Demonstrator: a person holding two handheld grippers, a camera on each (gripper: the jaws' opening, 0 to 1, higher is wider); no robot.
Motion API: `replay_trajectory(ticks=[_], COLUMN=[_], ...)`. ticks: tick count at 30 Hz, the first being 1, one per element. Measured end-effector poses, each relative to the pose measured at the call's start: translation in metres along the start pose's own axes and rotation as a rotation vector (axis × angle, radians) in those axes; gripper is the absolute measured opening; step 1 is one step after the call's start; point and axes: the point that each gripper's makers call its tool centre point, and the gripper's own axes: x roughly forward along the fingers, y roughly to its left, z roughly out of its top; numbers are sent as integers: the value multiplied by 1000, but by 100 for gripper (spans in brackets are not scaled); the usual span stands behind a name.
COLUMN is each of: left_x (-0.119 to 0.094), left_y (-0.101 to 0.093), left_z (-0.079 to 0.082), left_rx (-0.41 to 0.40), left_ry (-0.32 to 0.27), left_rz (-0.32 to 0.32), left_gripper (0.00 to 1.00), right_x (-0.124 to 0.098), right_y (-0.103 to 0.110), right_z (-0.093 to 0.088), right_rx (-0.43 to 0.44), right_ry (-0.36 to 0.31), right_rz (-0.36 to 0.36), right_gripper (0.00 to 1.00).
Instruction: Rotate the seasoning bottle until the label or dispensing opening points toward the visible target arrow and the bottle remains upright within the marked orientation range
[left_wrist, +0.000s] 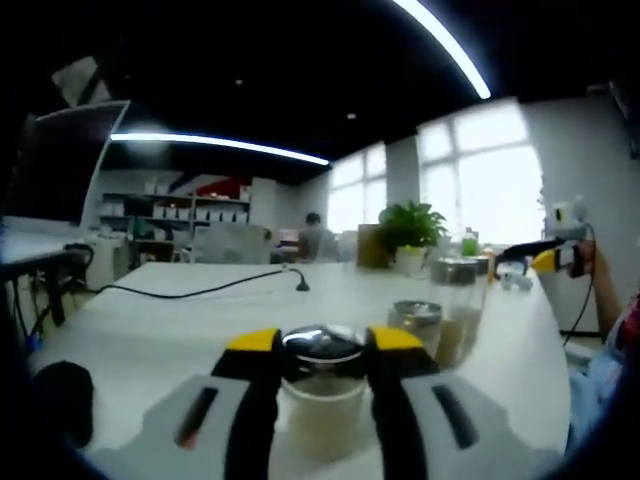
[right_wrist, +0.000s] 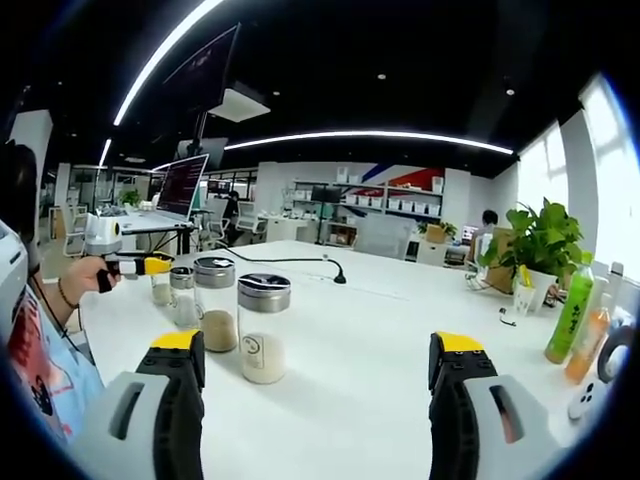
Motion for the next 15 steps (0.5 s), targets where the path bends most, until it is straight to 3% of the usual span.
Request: replay_trajectory(ticks=[15], left_x=[0], left_y=[-5], left_z=[0], left_rx=[-5], left_ry=[4], left_rz=[-88], left_gripper=[35], right_x=[-1], right_y=[-6], right_z=[-2], right_rx=[9], right_ry=[11], right_rz=[-33], right_gripper=[99])
